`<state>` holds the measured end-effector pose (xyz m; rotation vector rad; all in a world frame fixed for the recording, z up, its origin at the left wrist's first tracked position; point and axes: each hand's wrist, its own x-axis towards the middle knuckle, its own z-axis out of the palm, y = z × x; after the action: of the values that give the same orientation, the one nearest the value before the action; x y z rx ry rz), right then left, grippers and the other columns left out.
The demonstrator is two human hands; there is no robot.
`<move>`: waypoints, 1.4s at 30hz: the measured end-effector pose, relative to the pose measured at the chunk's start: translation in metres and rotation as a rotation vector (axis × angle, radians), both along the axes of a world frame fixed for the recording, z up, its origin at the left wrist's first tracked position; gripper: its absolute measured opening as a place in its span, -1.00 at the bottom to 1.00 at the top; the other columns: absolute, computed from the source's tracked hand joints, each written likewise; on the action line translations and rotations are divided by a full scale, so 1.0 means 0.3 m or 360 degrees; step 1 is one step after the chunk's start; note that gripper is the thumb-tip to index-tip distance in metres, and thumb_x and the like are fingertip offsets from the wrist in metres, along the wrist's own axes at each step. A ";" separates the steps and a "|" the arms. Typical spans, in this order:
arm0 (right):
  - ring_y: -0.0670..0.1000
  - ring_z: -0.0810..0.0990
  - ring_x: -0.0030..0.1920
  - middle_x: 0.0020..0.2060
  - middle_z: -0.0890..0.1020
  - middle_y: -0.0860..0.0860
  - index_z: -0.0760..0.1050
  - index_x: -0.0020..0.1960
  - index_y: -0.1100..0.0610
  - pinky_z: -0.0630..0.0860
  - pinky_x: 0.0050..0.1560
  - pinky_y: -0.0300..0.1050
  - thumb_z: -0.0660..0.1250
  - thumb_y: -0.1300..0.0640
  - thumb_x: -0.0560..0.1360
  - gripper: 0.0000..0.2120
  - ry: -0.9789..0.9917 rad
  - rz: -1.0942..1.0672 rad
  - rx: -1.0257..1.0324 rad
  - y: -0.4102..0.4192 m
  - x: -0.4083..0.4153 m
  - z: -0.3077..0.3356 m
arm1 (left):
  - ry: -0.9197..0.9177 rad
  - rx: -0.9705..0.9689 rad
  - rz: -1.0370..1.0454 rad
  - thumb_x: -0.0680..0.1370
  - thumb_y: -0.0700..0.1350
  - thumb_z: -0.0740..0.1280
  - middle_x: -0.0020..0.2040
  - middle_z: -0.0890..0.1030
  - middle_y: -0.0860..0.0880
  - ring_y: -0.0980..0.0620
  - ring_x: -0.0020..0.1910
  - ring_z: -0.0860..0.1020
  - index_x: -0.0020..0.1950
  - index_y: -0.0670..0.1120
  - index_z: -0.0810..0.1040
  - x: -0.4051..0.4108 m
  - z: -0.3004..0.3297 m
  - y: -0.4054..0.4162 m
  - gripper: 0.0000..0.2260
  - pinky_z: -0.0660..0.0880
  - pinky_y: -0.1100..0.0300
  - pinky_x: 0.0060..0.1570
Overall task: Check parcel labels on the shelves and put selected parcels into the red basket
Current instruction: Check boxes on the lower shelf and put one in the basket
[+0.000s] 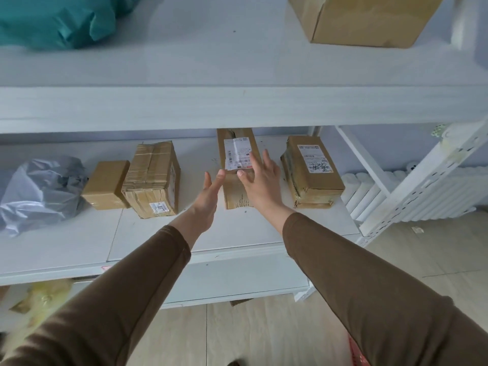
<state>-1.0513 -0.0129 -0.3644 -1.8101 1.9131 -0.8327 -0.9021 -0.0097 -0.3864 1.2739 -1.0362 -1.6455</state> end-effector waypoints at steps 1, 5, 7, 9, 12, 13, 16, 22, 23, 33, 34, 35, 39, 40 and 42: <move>0.15 -0.05 0.63 0.67 0.00 -0.01 0.21 0.63 -0.03 0.14 0.59 0.09 0.20 -0.14 0.66 -0.42 0.0005 0.0017 -0.0097 0.013 0.012 0.003 | -0.0040 -0.0025 0.0010 0.64 0.32 0.19 0.73 -0.09 0.04 -0.03 0.70 -0.10 0.69 0.20 -0.24 0.026 0.005 0.018 -0.21 -0.10 -0.15 0.63; 0.13 0.11 0.60 0.62 0.22 0.02 0.39 0.54 0.02 0.26 0.55 0.07 0.26 -0.04 0.66 -0.53 -0.0039 0.0193 -0.0443 0.062 0.118 0.021 | -0.0350 -0.0294 0.0032 0.63 0.30 0.25 0.72 0.00 0.09 0.01 0.68 0.02 0.69 0.25 -0.08 0.153 0.048 0.104 -0.26 0.01 -0.13 0.60; 0.11 0.20 0.57 0.57 0.31 0.04 0.43 0.51 0.06 0.28 0.52 0.03 0.28 0.00 0.65 -0.56 -0.0123 0.0283 -0.0524 0.082 0.191 0.025 | -0.0473 -0.0498 0.0093 0.64 0.23 0.29 0.71 0.07 0.11 0.08 0.67 0.06 0.70 0.19 0.02 0.234 0.071 0.137 -0.29 0.06 -0.07 0.62; 0.09 0.26 0.54 0.53 0.37 0.06 0.45 0.48 0.10 0.25 0.50 -0.03 0.29 0.03 0.65 -0.58 -0.0210 0.0334 -0.0566 0.094 0.267 0.027 | -0.0598 -0.0635 0.0185 0.66 0.15 0.31 0.67 0.21 0.09 0.09 0.64 0.16 0.69 0.13 0.12 0.330 0.088 0.157 -0.35 0.12 -0.03 0.62; 0.01 0.31 0.53 0.52 0.38 0.03 0.42 0.50 0.07 0.26 0.52 -0.08 0.30 0.01 0.65 -0.56 -0.0501 0.0338 -0.0336 0.095 0.378 0.030 | -0.0697 -0.0677 0.0385 0.66 0.15 0.32 0.56 0.40 0.10 0.04 0.58 0.31 0.66 0.11 0.22 0.481 0.100 0.150 -0.40 0.22 -0.09 0.59; -0.01 0.33 0.52 0.51 0.38 0.00 0.39 0.52 0.04 0.29 0.51 -0.07 0.30 -0.01 0.65 -0.54 -0.0668 0.0318 -0.0180 0.091 0.416 0.035 | -0.0670 -0.0641 0.0439 0.66 0.13 0.33 0.59 0.37 0.10 0.03 0.59 0.30 0.66 0.09 0.22 0.532 0.098 0.132 -0.40 0.23 -0.11 0.59; 0.01 0.36 0.52 0.53 0.38 -0.04 0.30 0.58 0.02 0.32 0.40 -0.11 0.29 -0.08 0.65 -0.46 -0.1098 0.0173 0.0255 0.065 0.517 0.048 | -0.0545 -0.0503 0.0486 0.68 0.08 0.32 0.65 0.29 0.06 0.00 0.62 0.27 0.69 0.06 0.17 0.653 0.085 0.070 -0.39 0.24 -0.01 0.54; 0.07 0.33 0.54 0.56 0.34 0.01 0.25 0.60 0.07 0.29 0.28 -0.11 0.18 -0.16 0.68 -0.43 -0.1130 -0.0014 0.0673 -0.034 0.680 -0.007 | -0.0306 -0.0207 0.0327 0.65 0.13 0.33 0.66 0.23 0.05 -0.02 0.63 0.23 0.71 0.02 0.08 0.764 0.003 -0.106 -0.29 0.14 0.12 0.49; 0.08 0.30 0.55 0.58 0.30 0.00 0.20 0.62 0.05 0.30 0.33 -0.09 0.18 -0.20 0.66 -0.38 -0.1156 -0.0068 0.0717 -0.046 0.703 -0.019 | -0.0267 -0.0171 0.0258 0.57 0.22 0.37 0.66 0.25 0.06 -0.01 0.62 0.24 0.70 0.03 0.09 0.772 -0.013 -0.126 -0.19 0.11 0.02 0.58; 0.00 0.42 0.35 0.50 0.41 -0.06 0.29 0.55 -0.09 0.39 0.30 -0.05 0.21 -0.24 0.64 -0.47 -0.1376 -0.0213 0.0756 -0.027 0.774 -0.053 | -0.0032 0.0107 -0.0048 0.70 0.01 0.28 0.17 0.69 0.04 0.07 0.13 0.65 0.39 0.00 0.48 0.760 -0.063 -0.144 -0.73 0.53 0.16 0.15; -0.02 0.45 0.29 0.45 0.46 -0.05 0.32 0.53 -0.08 0.42 0.22 -0.10 0.24 -0.23 0.62 -0.48 -0.1364 -0.0212 0.0651 -0.014 0.780 -0.043 | 0.0012 0.0108 -0.0024 0.71 -0.03 0.26 0.17 0.69 0.04 0.07 0.13 0.65 0.40 0.00 0.48 0.759 -0.046 -0.116 -0.74 0.52 0.15 0.18; -0.02 0.50 0.27 0.39 0.51 -0.05 0.36 0.50 -0.09 0.46 0.18 -0.10 0.28 -0.25 0.59 -0.46 -0.1323 -0.0218 0.0527 0.002 0.785 -0.033 | 0.0083 0.0108 0.0001 0.70 -0.02 0.27 0.22 0.69 0.01 0.05 0.19 0.64 0.44 -0.01 0.48 0.759 -0.034 -0.088 -0.69 0.49 0.08 0.30; -0.01 0.44 0.39 0.29 0.58 -0.14 0.50 0.35 -0.14 0.42 0.38 0.09 0.36 -0.34 0.42 -0.44 -0.0606 -0.0165 -0.0236 0.134 0.782 -0.030 | 0.0495 0.0224 0.0054 0.67 0.16 0.24 0.39 0.63 -0.06 -0.07 0.42 0.56 0.51 -0.01 0.49 0.750 0.001 0.056 -0.54 0.41 -0.13 0.47; 0.01 0.36 0.45 0.35 0.54 -0.13 0.50 0.35 -0.13 0.36 0.42 0.12 0.37 -0.34 0.43 -0.44 -0.0373 -0.0114 -0.0406 0.191 0.777 -0.036 | 0.0558 0.0255 0.0068 0.68 0.22 0.18 0.39 0.63 -0.07 -0.09 0.42 0.56 0.52 -0.01 0.49 0.742 0.008 0.102 -0.51 0.45 -0.12 0.43; 0.06 0.20 0.56 0.50 0.42 -0.05 0.48 0.42 -0.11 0.25 0.50 0.20 0.36 -0.34 0.45 -0.39 -0.0084 -0.0010 -0.0570 0.324 0.766 -0.040 | 0.0656 0.0273 0.0058 0.67 0.32 0.08 0.38 0.63 -0.12 -0.12 0.36 0.61 0.52 -0.04 0.49 0.727 0.017 0.204 -0.40 0.56 -0.06 0.29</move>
<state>-0.8214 0.0844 -0.3763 -1.9547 1.8264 -1.2796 -0.6839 0.0516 -0.3814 0.9903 -0.6293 -1.8973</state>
